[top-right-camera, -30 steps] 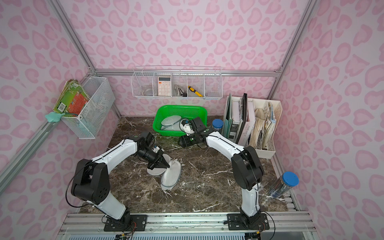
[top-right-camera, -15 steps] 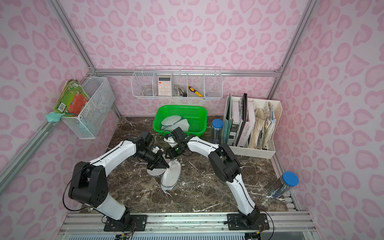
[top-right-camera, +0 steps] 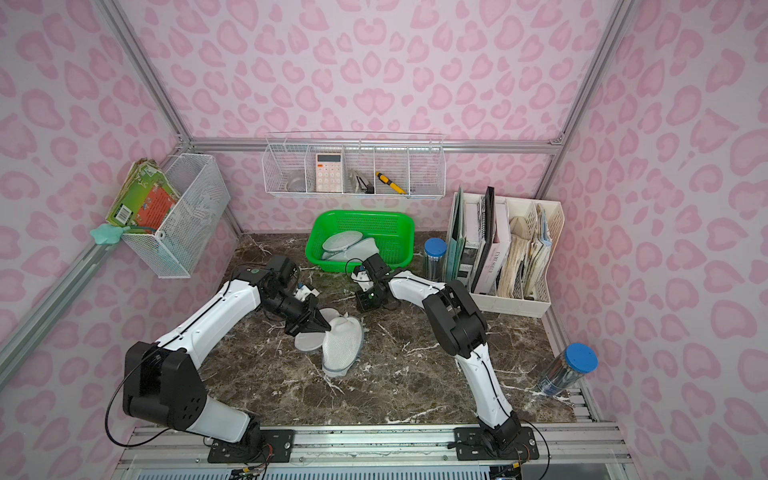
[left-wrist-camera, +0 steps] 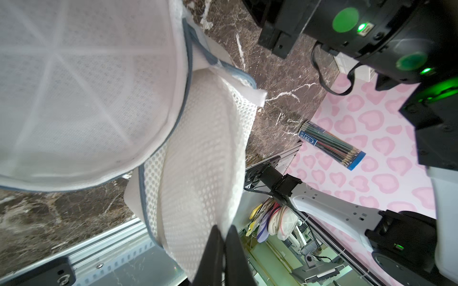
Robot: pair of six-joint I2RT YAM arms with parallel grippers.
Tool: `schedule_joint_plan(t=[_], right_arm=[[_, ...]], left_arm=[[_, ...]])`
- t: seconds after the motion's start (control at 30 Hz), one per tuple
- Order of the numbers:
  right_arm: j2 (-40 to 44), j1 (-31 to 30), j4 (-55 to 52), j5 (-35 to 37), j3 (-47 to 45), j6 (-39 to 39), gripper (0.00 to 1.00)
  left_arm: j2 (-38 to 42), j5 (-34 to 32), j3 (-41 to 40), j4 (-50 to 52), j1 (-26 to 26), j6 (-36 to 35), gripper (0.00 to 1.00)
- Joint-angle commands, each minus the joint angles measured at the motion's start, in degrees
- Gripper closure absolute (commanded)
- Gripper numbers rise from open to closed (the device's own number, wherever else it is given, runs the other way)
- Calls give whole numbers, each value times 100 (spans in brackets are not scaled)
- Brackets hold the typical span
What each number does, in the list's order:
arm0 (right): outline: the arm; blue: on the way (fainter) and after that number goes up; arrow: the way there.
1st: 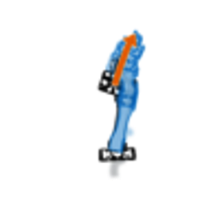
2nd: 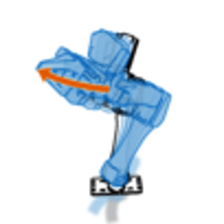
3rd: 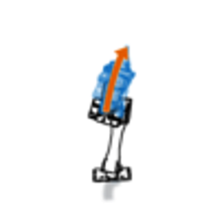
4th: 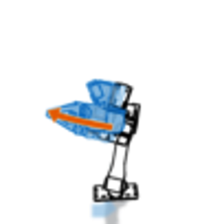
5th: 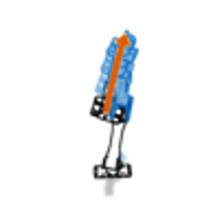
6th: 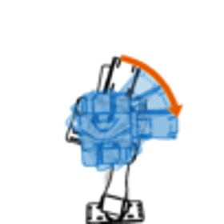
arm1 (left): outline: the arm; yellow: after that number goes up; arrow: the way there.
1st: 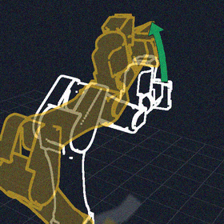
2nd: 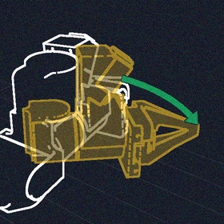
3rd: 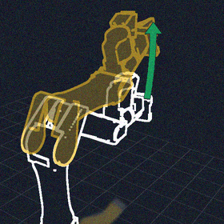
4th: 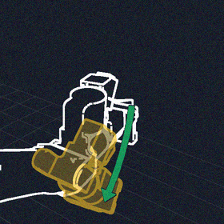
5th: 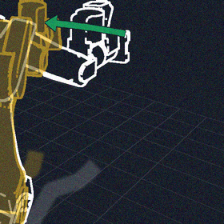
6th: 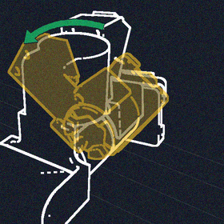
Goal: Turn the laundry bag inside out
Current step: Turn over the laundry bag at the center of the board.
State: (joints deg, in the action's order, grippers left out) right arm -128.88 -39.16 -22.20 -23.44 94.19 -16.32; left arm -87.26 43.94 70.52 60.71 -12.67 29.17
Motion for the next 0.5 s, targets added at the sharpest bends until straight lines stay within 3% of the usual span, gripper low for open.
schedule_joint_plan(t=[0.0,0.13,0.3,0.47], right_arm=[[226,13,39,152,-126,64,92],[776,16,294,469,-514,119,84],[1727,23,716,666,-1183,204,79],[2287,233,925,755,-1563,-79,67]], left_arm=[[-51,-2,50,165,16,-66,100],[-163,298,86,-196,36,278,100],[-188,203,541,-71,88,265,100],[-253,466,1092,-151,110,392,100]])
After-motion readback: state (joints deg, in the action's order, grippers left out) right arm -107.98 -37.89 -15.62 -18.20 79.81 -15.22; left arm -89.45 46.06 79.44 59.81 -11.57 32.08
